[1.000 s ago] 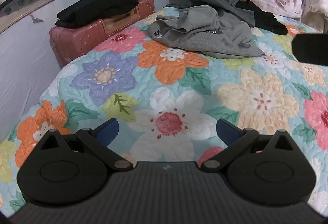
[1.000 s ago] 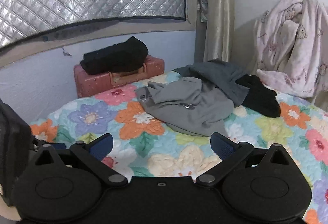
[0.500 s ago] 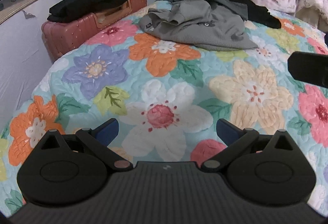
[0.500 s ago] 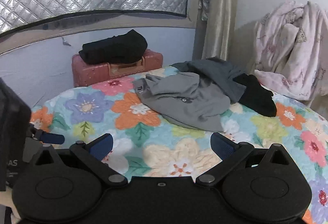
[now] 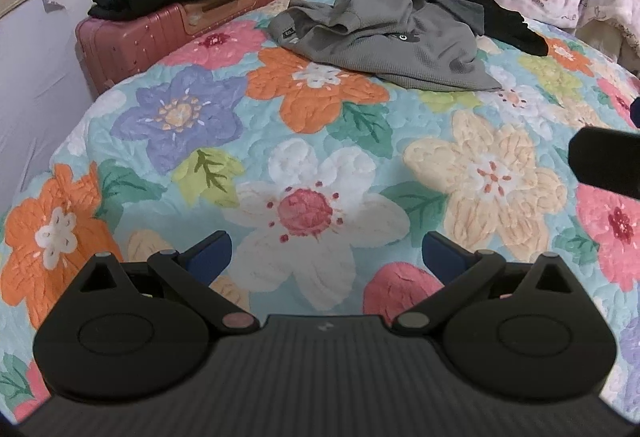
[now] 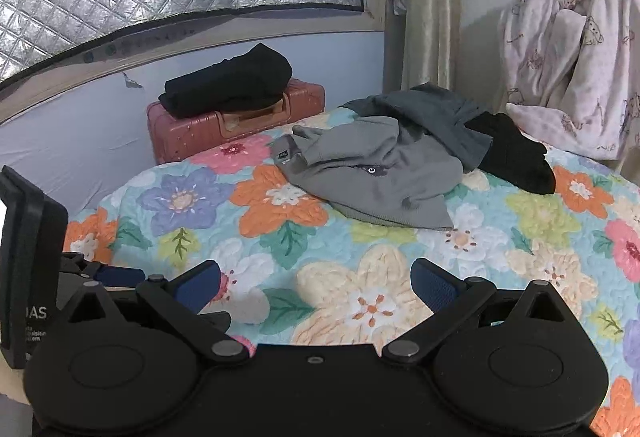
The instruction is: Fold clothes
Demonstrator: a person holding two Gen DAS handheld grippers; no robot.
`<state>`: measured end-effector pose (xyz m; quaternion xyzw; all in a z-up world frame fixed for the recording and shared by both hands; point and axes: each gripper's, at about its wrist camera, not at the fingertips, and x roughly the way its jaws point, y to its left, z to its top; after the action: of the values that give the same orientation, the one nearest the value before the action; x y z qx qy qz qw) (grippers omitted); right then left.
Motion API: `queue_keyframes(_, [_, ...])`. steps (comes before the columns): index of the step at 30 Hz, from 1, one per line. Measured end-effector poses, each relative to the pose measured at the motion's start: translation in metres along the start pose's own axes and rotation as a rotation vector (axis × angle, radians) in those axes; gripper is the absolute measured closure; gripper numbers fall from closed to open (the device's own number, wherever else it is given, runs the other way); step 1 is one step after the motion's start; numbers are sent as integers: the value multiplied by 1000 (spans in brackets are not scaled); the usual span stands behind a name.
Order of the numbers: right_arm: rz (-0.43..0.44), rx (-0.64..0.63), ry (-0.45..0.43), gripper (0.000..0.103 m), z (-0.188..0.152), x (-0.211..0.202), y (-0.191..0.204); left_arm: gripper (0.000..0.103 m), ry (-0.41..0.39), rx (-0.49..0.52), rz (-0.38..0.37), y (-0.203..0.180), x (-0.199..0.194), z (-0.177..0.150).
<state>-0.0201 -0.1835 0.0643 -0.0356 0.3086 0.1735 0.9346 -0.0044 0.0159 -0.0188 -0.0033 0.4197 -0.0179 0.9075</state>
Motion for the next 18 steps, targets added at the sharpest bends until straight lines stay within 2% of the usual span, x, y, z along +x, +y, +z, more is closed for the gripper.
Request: queue_keyframes(18, [-5,3,46,0,-8,11,-2,0,25,-26,-21,5,4,0])
